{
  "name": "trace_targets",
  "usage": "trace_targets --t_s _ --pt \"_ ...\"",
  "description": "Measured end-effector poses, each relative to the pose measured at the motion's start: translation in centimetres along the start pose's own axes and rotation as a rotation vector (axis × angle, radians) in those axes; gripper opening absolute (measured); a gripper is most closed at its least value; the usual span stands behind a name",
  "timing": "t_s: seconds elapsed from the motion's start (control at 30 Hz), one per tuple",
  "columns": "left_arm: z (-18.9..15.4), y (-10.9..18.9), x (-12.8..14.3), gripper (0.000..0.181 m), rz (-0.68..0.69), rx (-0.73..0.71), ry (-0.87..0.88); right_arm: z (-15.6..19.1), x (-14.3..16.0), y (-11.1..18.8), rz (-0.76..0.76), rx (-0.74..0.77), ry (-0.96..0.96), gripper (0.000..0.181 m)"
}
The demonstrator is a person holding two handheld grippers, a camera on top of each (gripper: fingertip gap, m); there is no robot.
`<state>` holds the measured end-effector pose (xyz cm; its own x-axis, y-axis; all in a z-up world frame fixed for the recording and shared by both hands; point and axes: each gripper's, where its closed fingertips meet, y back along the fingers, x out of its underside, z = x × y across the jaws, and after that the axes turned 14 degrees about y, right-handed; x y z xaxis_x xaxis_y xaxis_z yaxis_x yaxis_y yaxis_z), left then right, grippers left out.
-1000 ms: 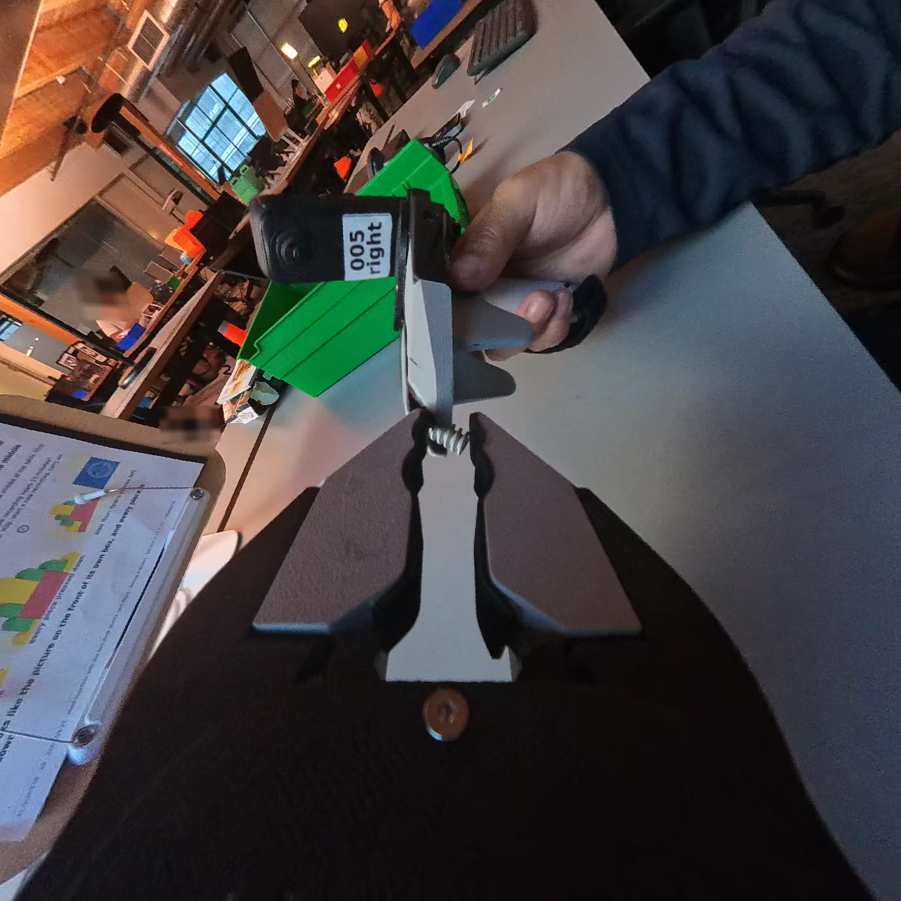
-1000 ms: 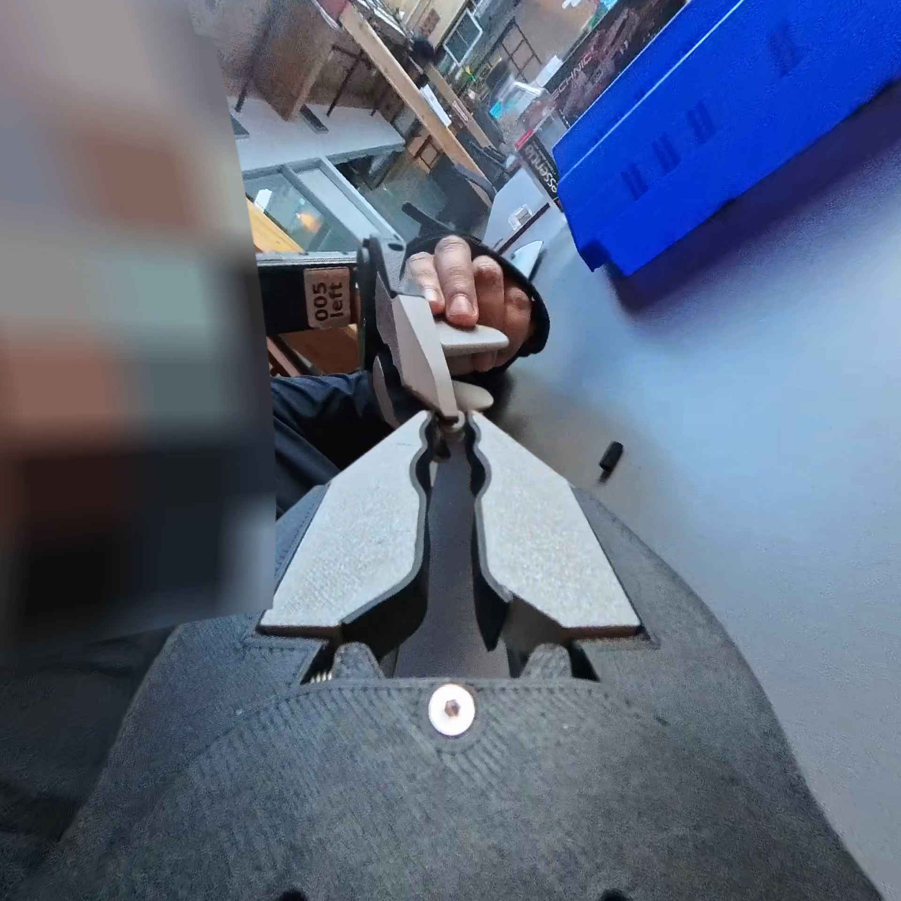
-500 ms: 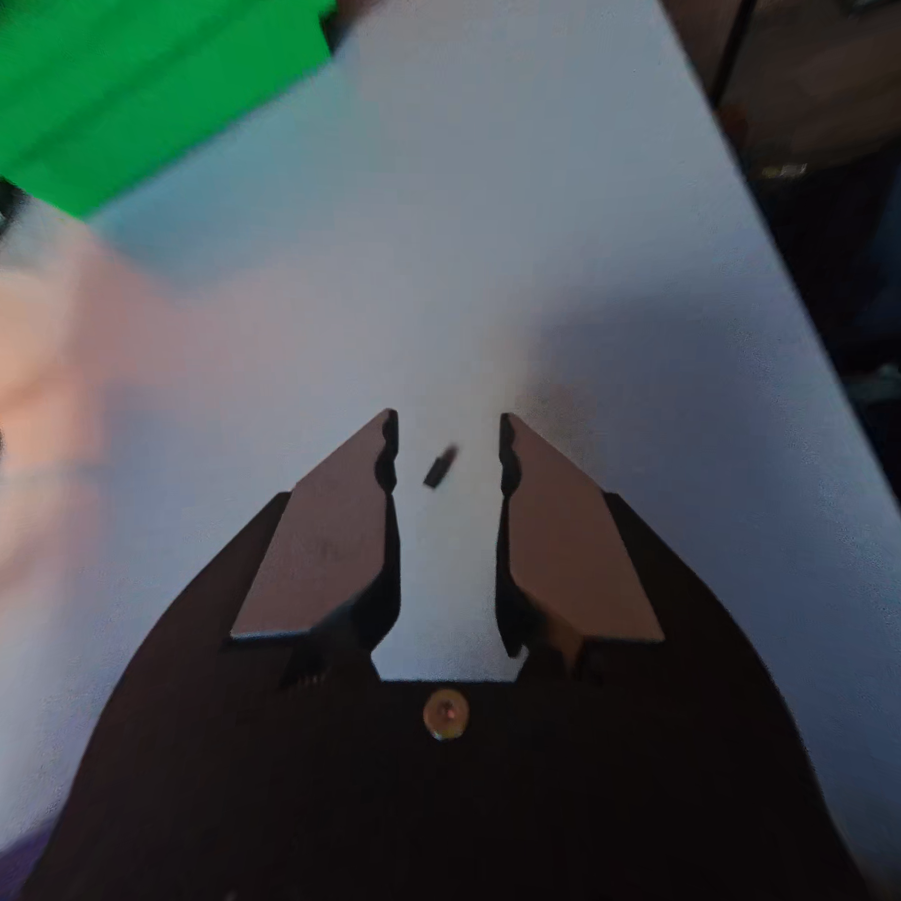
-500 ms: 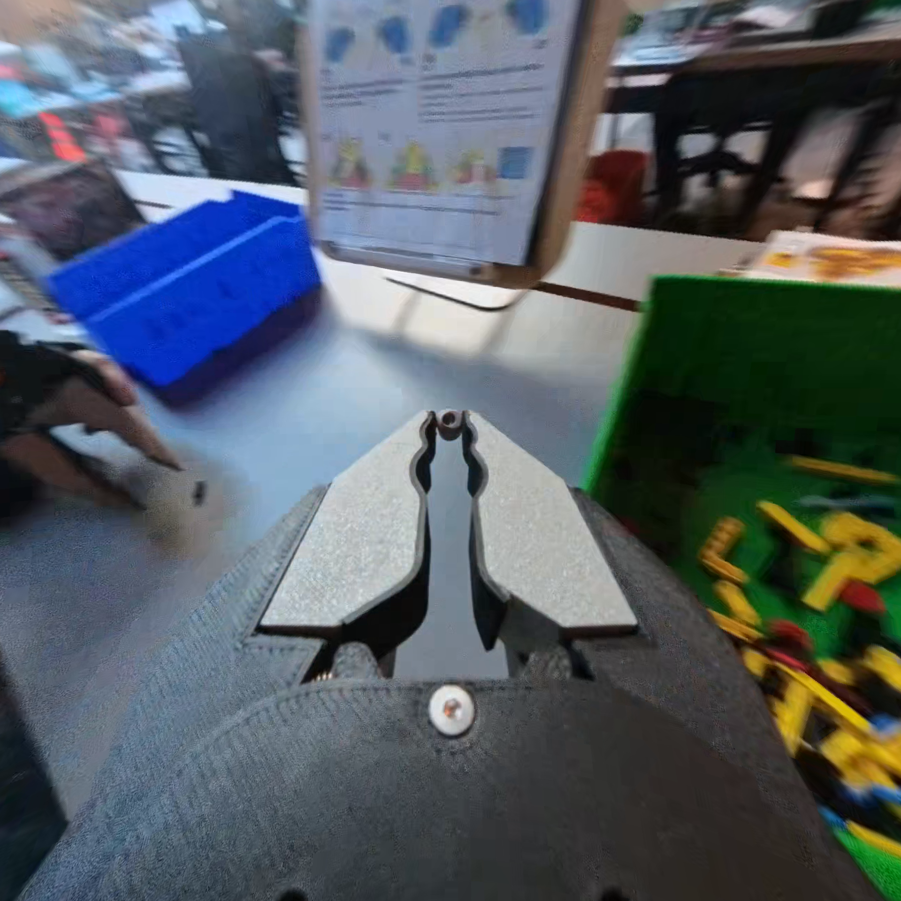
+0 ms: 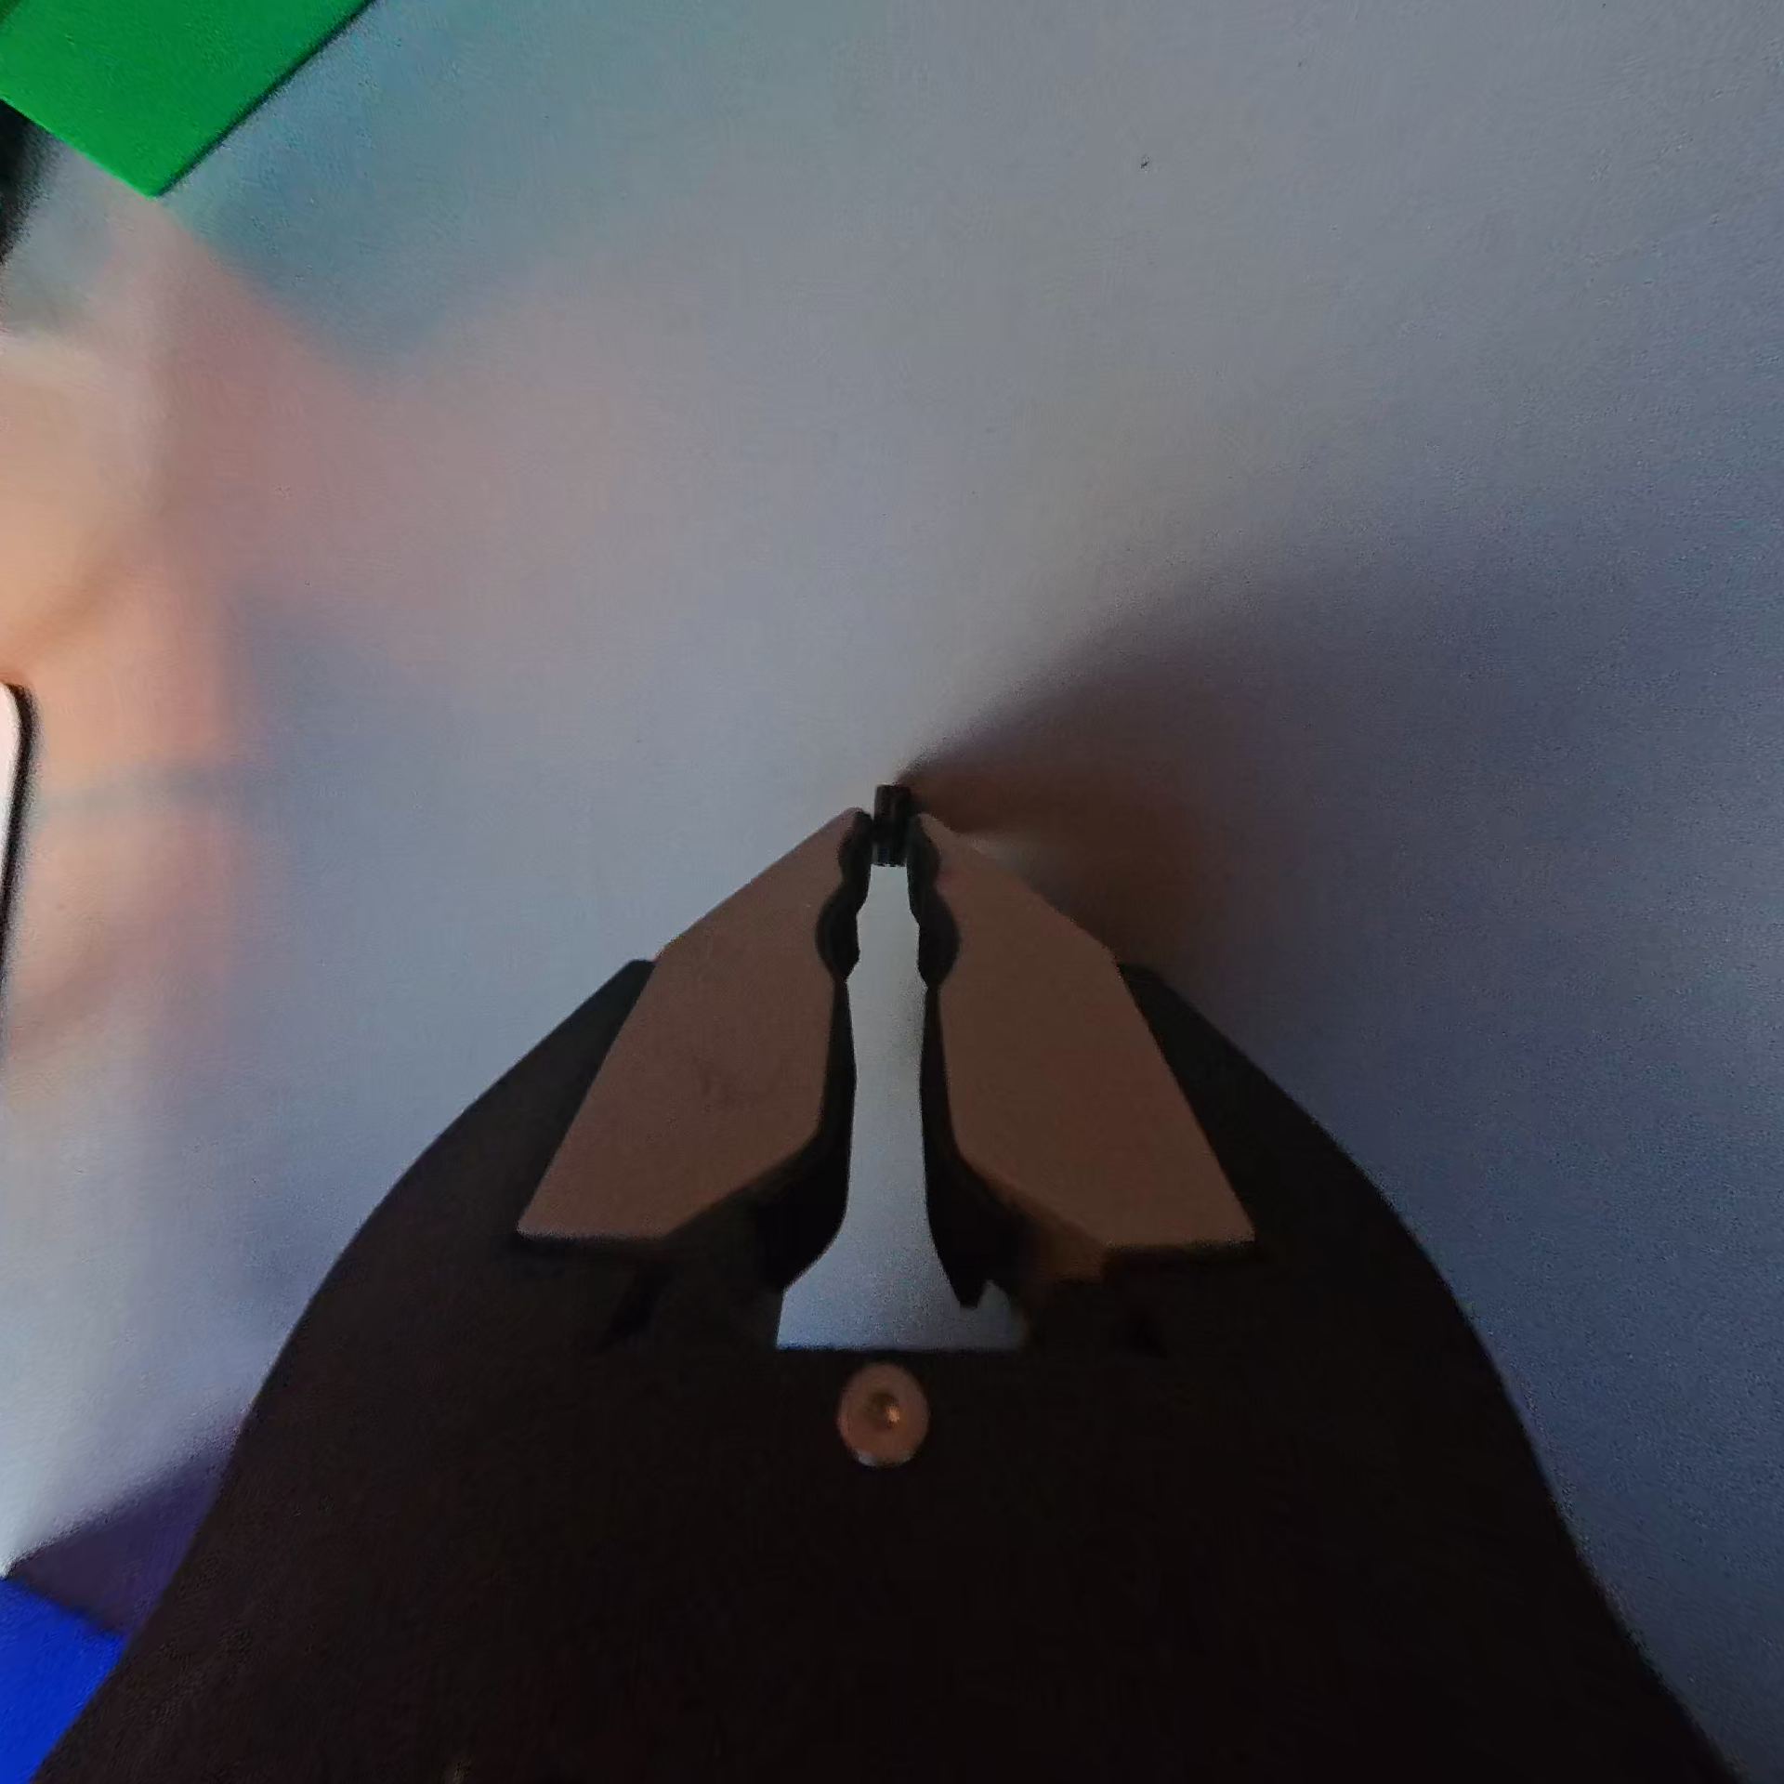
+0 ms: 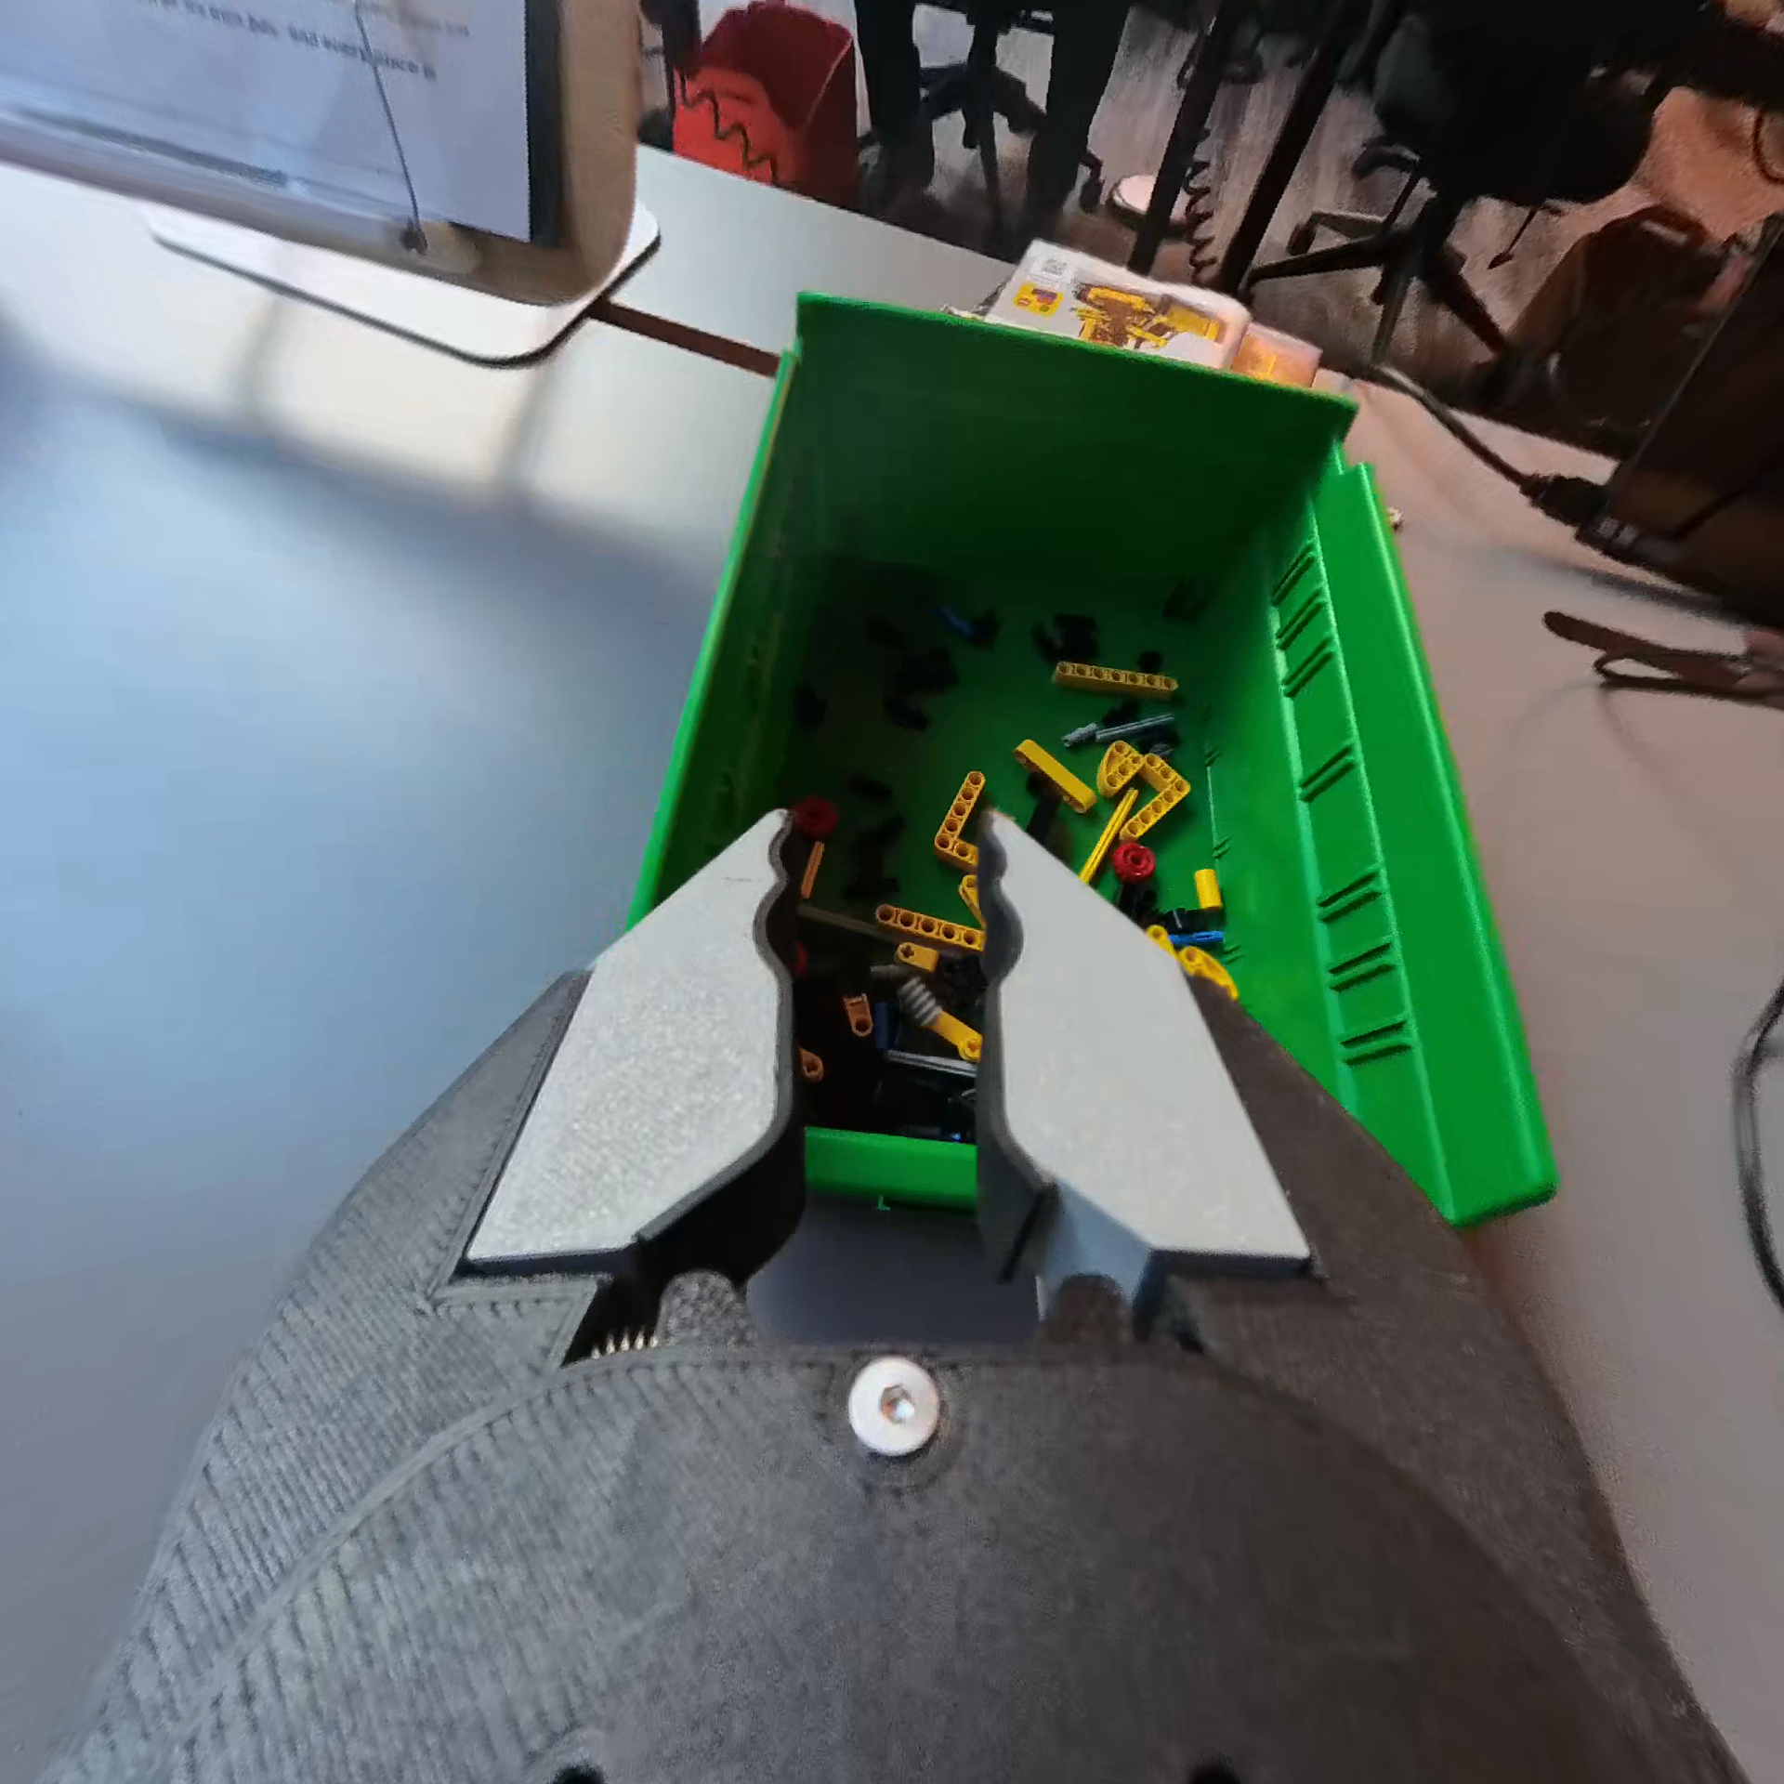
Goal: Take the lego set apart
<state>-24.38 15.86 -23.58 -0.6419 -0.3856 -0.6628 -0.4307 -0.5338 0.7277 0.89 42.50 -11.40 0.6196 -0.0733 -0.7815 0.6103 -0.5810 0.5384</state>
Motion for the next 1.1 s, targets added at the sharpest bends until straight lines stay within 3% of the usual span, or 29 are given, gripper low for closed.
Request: trace_targets --t_s 0.03,0.1,0.17,0.27,0.37,0.5,0.73,0.93,1.1 --pt "0.2 -0.1 0.0 0.005 0.0 -0.017 -0.01 0.3 0.1 -0.1 0.03 0.001 0.026 0.033" --pt "0.3 -0.2 -0.3 0.005 -0.005 -0.039 -0.022 1.9 -1.2 0.2 0.006 -0.04 0.046 0.033" --pt "0.3 -0.1 -1.3 0.005 -0.052 -0.066 -0.032 5.1 -4.1 1.5 -0.131 -0.116 0.064 0.028" --pt "0.0 0.6 -4.3 0.004 -0.194 -0.101 -0.046 12.2 -7.0 2.9 -0.256 -0.316 0.078 0.026" --pt "-0.4 1.3 -6.9 0.004 -0.307 -0.175 -0.101 21.6 -7.3 2.8 -0.264 -0.673 0.056 0.025" --pt "-1.1 1.5 -8.2 0.004 -0.333 -0.241 -0.148 29.2 -5.8 0.5 -0.194 -0.928 -0.023 0.019" --pt "-1.0 1.4 -8.4 0.004 -0.326 -0.251 -0.117 31.9 -5.8 -1.5 -0.175 -1.041 -0.142 0.016" --pt "-1.0 1.2 -8.6 0.004 -0.324 -0.256 -0.11 32.5 -6.5 -0.7 -0.204 -1.158 -0.234 0.011" --pt "-1.1 0.9 -8.5 0.003 -0.309 -0.268 -0.124 32.2 -6.2 -1.0 -0.209 -1.122 -0.216 0.005"
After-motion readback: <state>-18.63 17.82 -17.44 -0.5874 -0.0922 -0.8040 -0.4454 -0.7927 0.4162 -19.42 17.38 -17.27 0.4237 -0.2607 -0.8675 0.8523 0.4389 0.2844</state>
